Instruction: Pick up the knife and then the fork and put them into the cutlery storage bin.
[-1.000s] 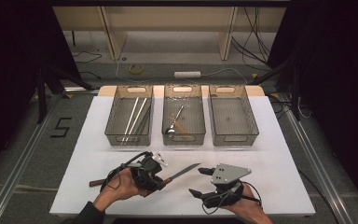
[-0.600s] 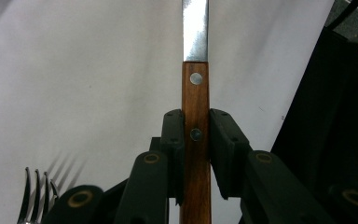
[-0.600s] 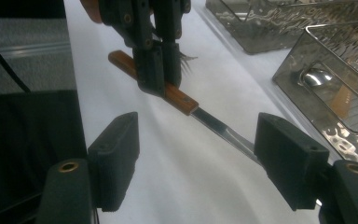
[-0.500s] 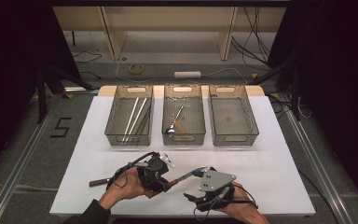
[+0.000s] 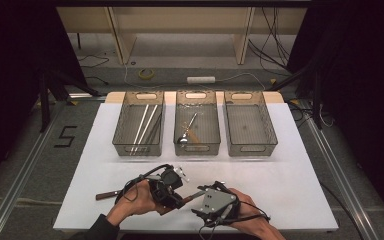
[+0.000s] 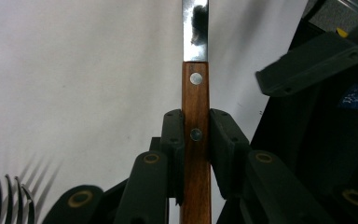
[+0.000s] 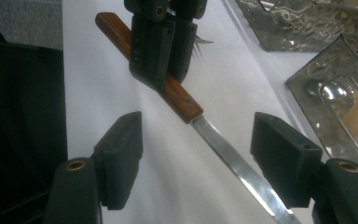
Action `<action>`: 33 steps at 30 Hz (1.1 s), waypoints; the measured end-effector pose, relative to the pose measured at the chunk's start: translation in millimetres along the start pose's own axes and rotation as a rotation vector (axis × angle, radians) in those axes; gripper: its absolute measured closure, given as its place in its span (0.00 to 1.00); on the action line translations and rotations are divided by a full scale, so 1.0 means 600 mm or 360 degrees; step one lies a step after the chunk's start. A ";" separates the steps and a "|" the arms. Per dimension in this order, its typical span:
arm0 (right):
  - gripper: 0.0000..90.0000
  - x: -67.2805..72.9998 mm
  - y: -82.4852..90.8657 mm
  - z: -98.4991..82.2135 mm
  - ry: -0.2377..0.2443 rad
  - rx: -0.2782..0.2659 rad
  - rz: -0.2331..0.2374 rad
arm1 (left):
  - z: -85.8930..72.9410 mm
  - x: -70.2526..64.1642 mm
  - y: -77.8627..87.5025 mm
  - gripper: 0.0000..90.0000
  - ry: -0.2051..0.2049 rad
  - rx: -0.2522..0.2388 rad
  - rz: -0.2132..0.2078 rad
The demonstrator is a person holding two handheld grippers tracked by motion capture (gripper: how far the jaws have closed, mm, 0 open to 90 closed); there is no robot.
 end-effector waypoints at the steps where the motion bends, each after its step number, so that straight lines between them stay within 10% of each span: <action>1: 0.40 0.000 -0.001 0.000 0.0019 0.0014 -0.0009 | 0.000 -0.001 0.000 0.84 -0.0007 0.0005 -0.0001; 33: 0.81 0.019 -0.036 -0.002 0.0538 0.0301 -0.0077 | 0.006 -0.030 0.007 0.84 -0.0089 0.0035 -0.0042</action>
Point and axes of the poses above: each handheld gripper's, and its own axes: y roughly backward along the jaws, z roughly out of its top, x roughly to its left, the point moved 8 cm from there along -y, roughly forward along the jaws, and after that the axes turned 13 degrees about z, right-handed, at the moved point
